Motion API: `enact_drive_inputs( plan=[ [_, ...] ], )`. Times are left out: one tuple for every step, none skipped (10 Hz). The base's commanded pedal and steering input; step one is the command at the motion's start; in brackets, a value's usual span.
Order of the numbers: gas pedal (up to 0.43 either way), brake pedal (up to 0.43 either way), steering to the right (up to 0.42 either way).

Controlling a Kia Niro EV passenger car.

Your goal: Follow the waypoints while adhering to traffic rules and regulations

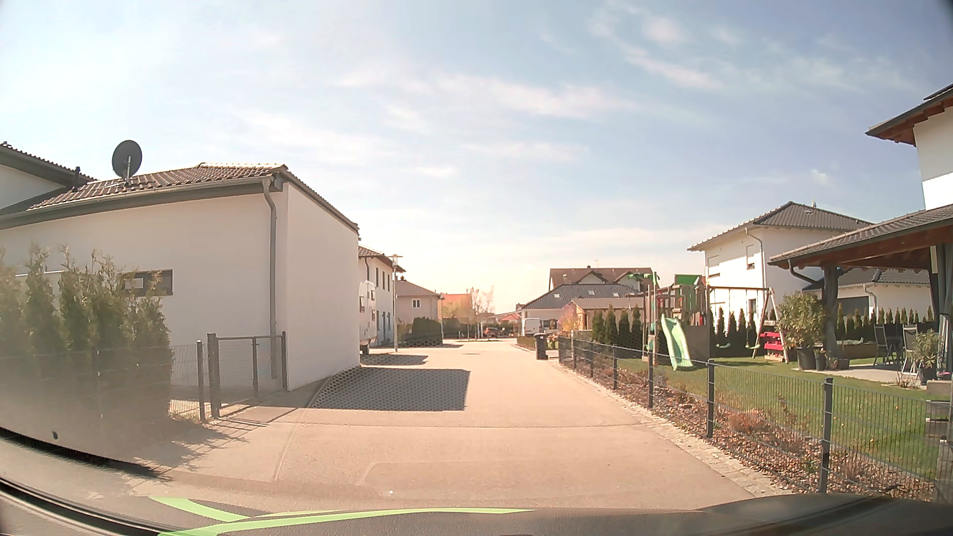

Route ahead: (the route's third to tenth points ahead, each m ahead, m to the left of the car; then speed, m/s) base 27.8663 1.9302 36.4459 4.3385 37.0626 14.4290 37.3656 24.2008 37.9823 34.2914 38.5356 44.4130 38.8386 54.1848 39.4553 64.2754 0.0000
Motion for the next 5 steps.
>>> enact_drive_inputs(
  plan=[
    [0.0, 0.354, 0.0],
    [0.0, 0.354, 0.0],
    [0.0, 0.354, 0.0],
    [0.0, 0.354, 0.0],
    [0.0, 0.354, 0.0]
  ],
)
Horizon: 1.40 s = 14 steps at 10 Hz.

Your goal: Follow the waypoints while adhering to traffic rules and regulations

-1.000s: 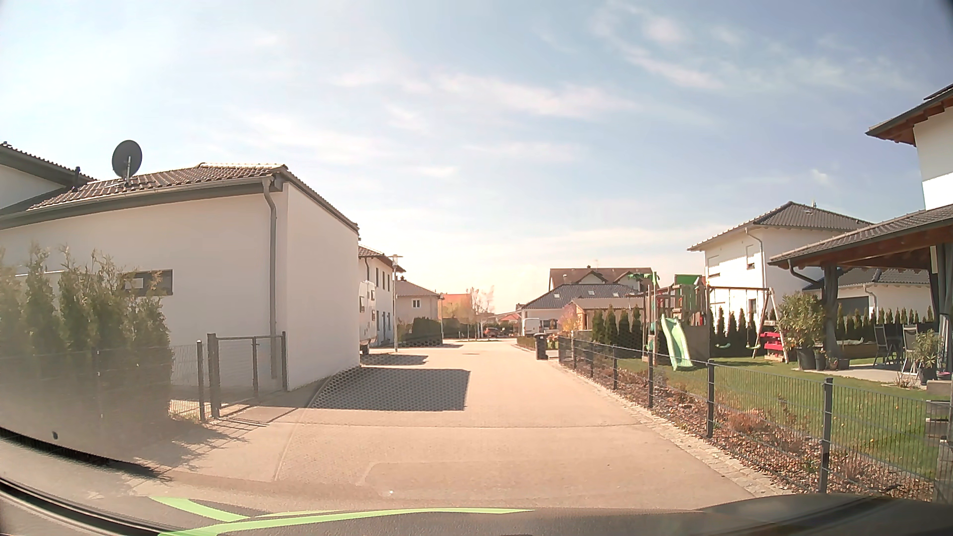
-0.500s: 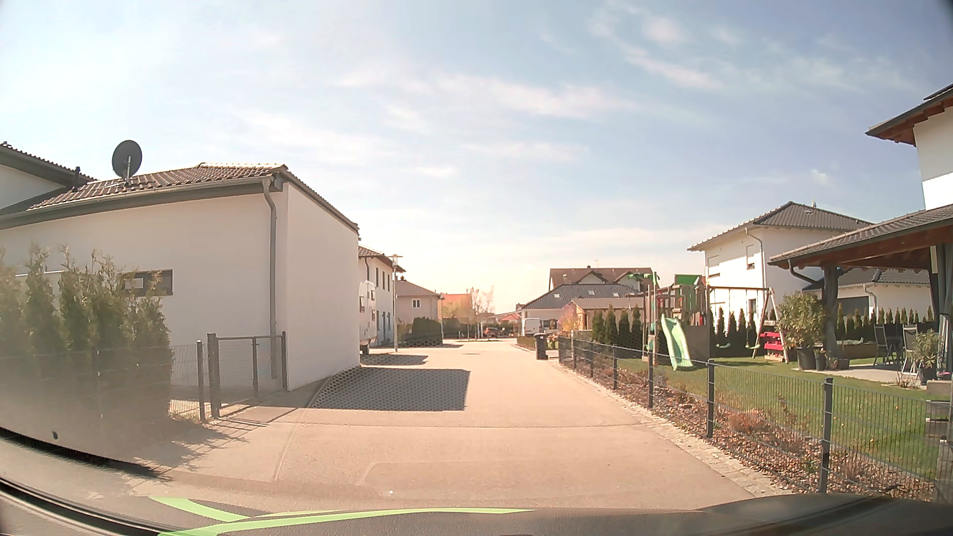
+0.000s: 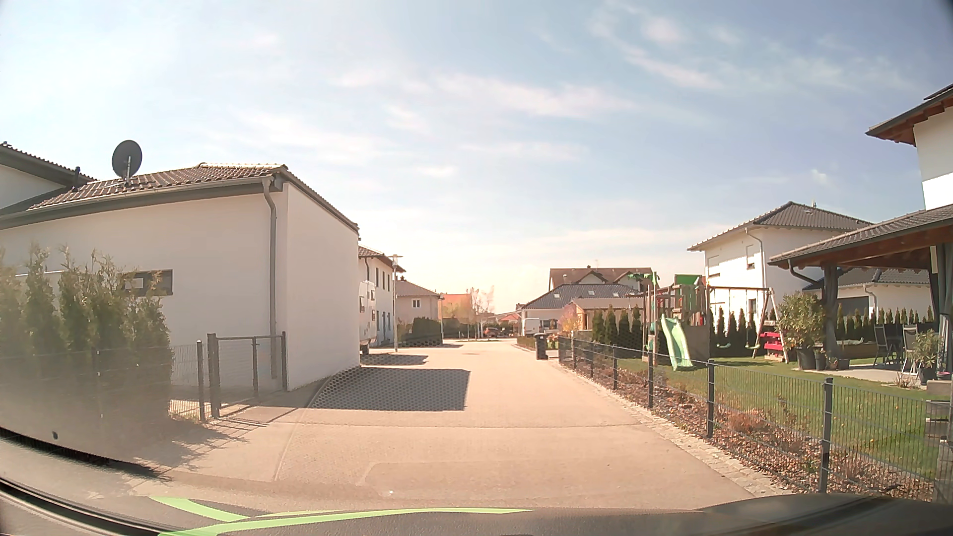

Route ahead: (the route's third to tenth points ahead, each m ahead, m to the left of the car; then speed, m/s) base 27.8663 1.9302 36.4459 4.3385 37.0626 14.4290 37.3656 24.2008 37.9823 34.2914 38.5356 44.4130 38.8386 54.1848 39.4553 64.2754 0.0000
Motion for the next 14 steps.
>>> enact_drive_inputs(
  plan=[
    [0.0, 0.354, 0.0],
    [0.0, 0.354, 0.0],
    [0.0, 0.348, 0.0],
    [0.0, 0.354, 0.0],
    [0.0, 0.354, 0.0],
    [0.0, 0.354, 0.0],
    [0.0, 0.354, 0.0],
    [0.0, 0.36, 0.0],
    [0.0, 0.36, 0.0],
    [0.0, 0.36, 0.0],
    [0.0, 0.36, 0.0],
    [0.0, 0.36, 0.0],
    [0.0, 0.36, 0.0],
    [0.0, 0.36, 0.0]
  ],
)
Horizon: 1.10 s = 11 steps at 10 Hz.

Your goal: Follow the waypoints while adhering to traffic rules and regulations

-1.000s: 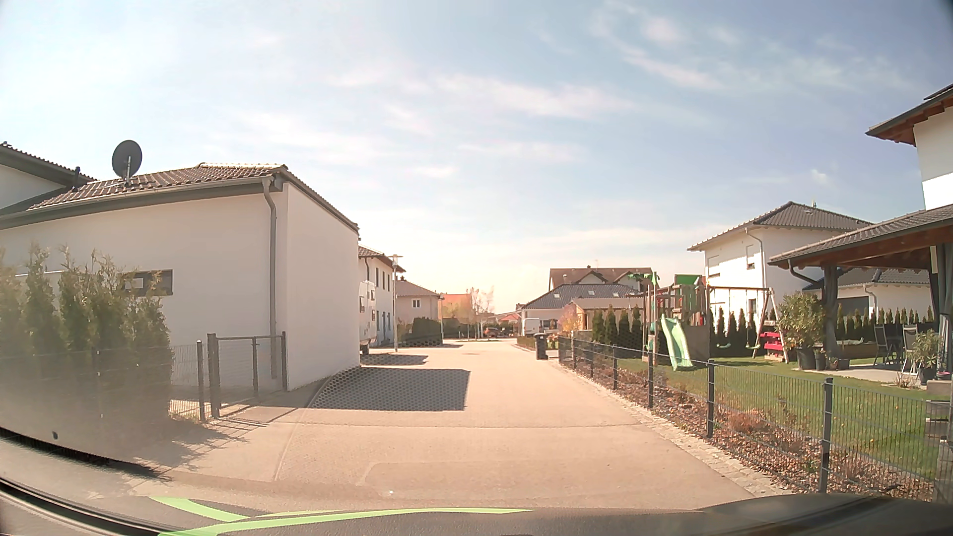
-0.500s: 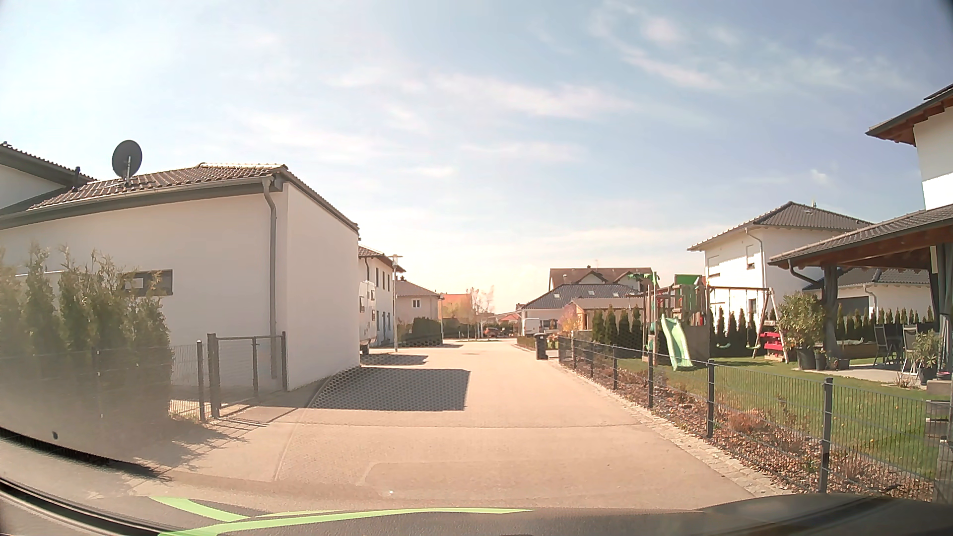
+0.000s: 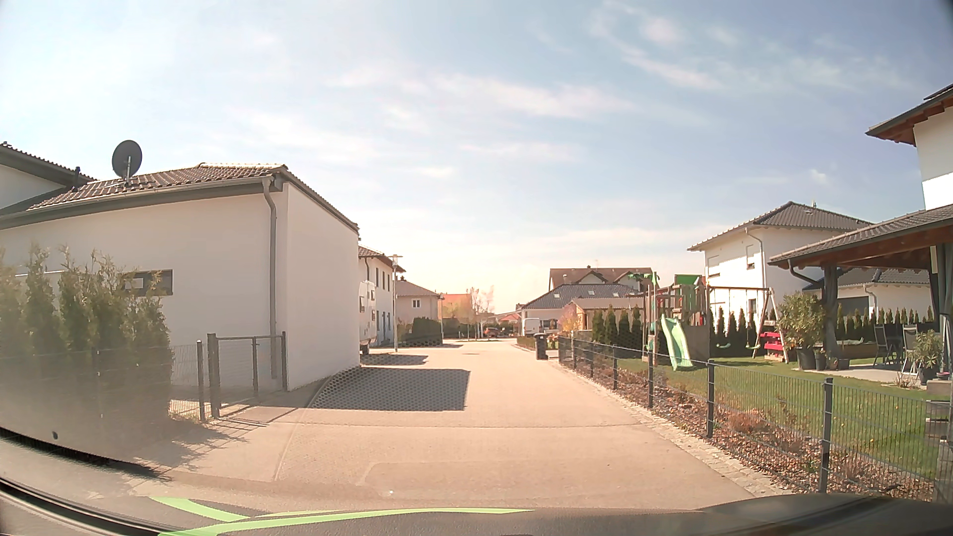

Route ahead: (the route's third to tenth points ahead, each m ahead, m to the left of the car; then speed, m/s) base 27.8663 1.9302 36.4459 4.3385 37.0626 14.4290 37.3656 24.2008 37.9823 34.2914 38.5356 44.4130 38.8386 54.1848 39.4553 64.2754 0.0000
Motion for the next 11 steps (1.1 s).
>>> enact_drive_inputs(
  plan=[
    [0.0, 0.36, 0.0],
    [0.0, 0.36, 0.0],
    [0.0, 0.36, 0.0],
    [0.0, 0.36, 0.0],
    [0.0, 0.36, 0.0],
    [0.0, 0.36, 0.0],
    [0.0, 0.36, 0.0],
    [0.0, 0.36, 0.0],
    [0.0, 0.36, 0.0],
    [0.0, 0.36, 0.0],
    [0.0, 0.36, 0.0]
  ],
)
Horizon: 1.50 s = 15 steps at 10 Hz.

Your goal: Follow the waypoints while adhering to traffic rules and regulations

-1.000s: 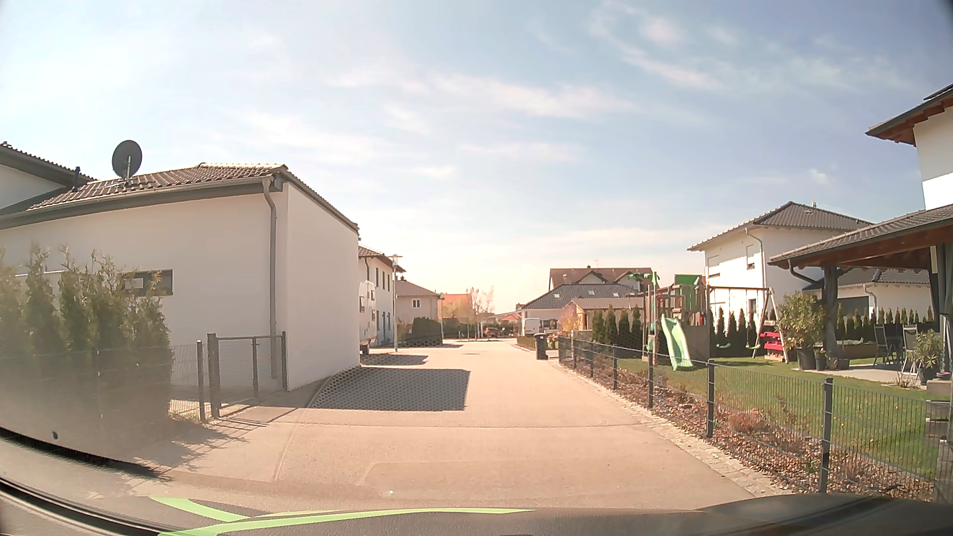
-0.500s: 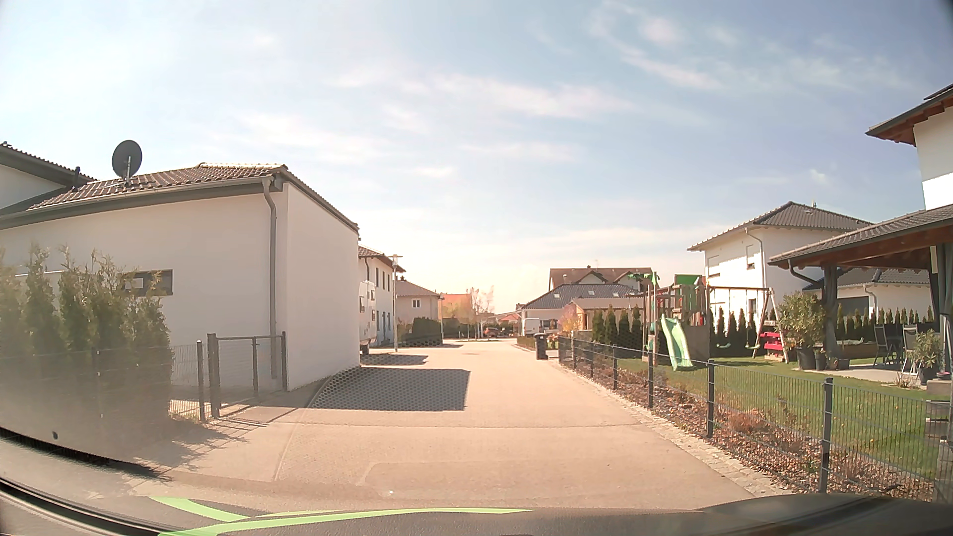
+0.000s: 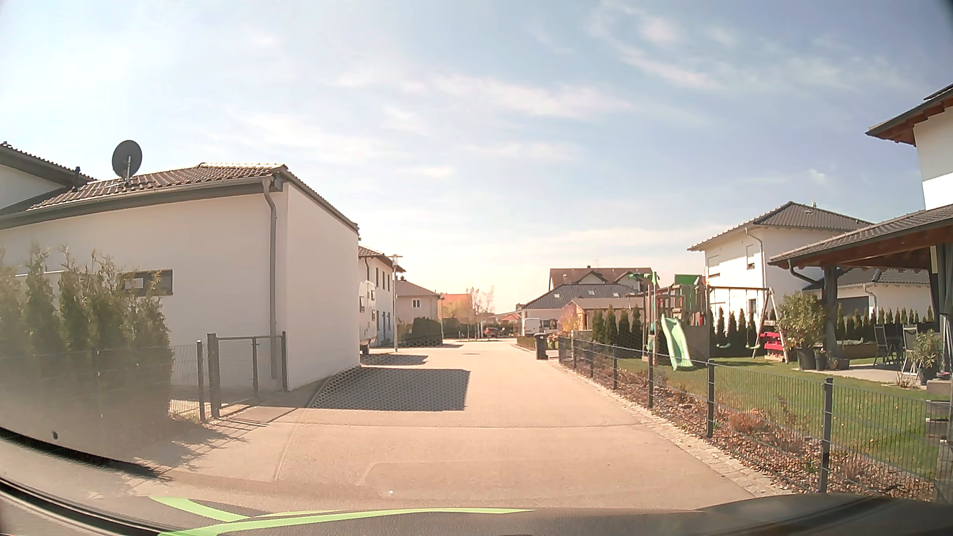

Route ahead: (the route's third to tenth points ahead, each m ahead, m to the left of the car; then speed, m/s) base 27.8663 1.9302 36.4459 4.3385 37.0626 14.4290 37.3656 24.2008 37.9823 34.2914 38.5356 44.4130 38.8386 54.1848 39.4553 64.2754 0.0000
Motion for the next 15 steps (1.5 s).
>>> enact_drive_inputs(
  plan=[
    [0.0, 0.36, 0.0],
    [0.0, 0.36, 0.0],
    [0.0, 0.36, 0.0],
    [0.0, 0.36, 0.0],
    [0.0, 0.36, 0.0],
    [0.0, 0.36, 0.0],
    [0.0, 0.366, 0.0],
    [0.0, 0.36, 0.0],
    [0.0, 0.366, 0.0],
    [0.0, 0.36, 0.0],
    [0.0, 0.36, 0.0],
    [0.0, 0.36, 0.0],
    [0.0, 0.36, 0.0],
    [0.0, 0.36, 0.0],
    [0.0, 0.366, 0.0]
  ],
)
